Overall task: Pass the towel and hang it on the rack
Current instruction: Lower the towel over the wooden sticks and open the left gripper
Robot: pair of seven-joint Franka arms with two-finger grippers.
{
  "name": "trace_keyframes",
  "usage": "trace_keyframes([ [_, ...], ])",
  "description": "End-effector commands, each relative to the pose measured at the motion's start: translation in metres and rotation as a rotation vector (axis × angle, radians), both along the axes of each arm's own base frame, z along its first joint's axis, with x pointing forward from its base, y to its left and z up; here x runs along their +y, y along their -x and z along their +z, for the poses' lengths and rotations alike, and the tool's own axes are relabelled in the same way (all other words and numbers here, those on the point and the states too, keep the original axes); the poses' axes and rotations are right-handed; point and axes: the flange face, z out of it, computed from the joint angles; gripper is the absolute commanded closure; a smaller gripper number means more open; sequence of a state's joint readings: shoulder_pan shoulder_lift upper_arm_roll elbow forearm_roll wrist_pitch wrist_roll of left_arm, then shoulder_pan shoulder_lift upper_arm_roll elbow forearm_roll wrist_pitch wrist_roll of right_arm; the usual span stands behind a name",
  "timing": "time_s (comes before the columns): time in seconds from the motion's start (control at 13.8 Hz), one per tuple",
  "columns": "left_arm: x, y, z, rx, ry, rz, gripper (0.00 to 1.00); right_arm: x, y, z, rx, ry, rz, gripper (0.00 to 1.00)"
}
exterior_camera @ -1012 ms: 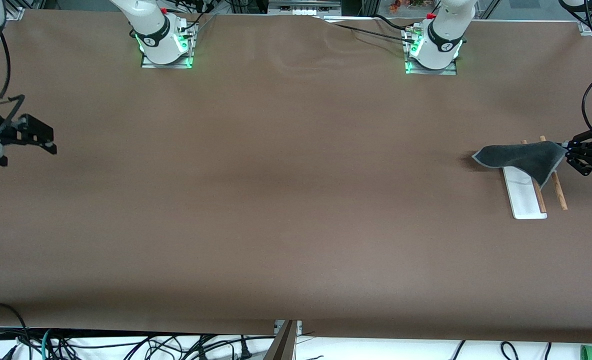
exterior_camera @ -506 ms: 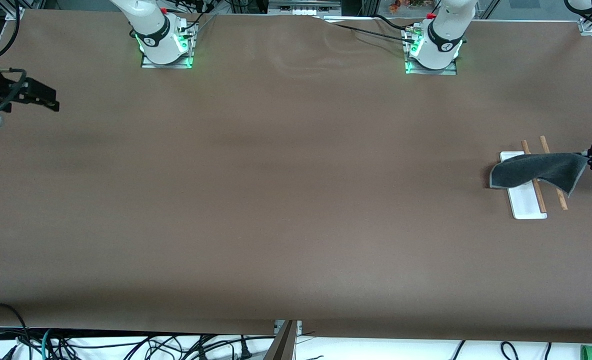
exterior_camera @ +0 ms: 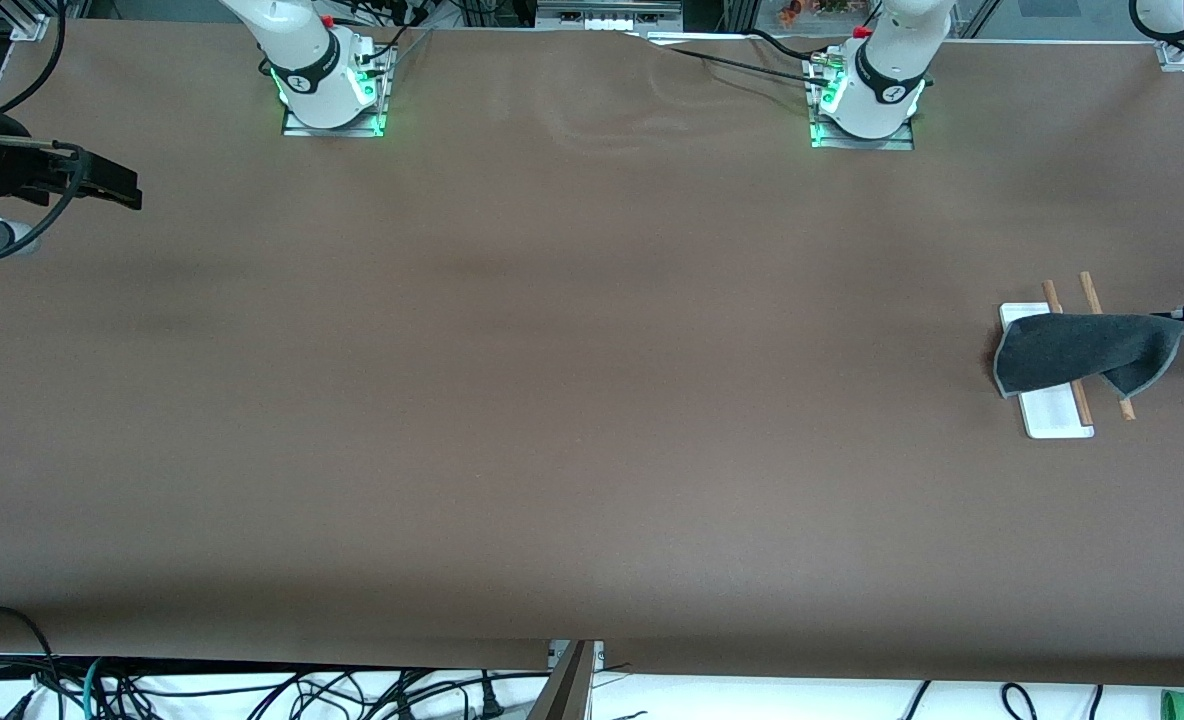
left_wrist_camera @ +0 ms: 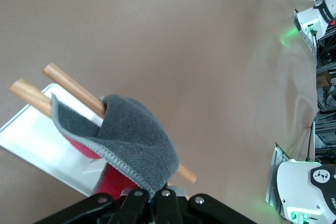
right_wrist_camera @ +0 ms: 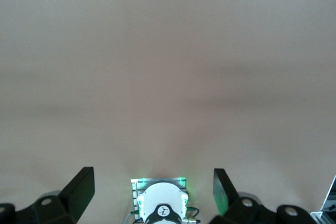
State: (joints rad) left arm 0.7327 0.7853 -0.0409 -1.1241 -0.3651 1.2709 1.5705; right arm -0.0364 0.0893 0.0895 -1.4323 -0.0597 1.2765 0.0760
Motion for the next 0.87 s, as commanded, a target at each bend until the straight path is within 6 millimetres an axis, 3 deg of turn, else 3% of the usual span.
trace_keyframes([
  [0.0,0.021,0.014,-0.006,-0.012,-0.010,-0.017,1.00,-0.004,0.005,0.003,-0.008,-0.002,-0.020,0.00],
  [0.72,0.042,0.022,-0.047,-0.035,-0.019,-0.002,1.00,-0.018,-0.005,0.002,-0.027,-0.022,0.044,0.00],
  [0.8,0.045,0.022,-0.050,-0.042,-0.029,0.005,0.67,-0.017,-0.006,0.002,-0.029,-0.022,0.046,0.00],
])
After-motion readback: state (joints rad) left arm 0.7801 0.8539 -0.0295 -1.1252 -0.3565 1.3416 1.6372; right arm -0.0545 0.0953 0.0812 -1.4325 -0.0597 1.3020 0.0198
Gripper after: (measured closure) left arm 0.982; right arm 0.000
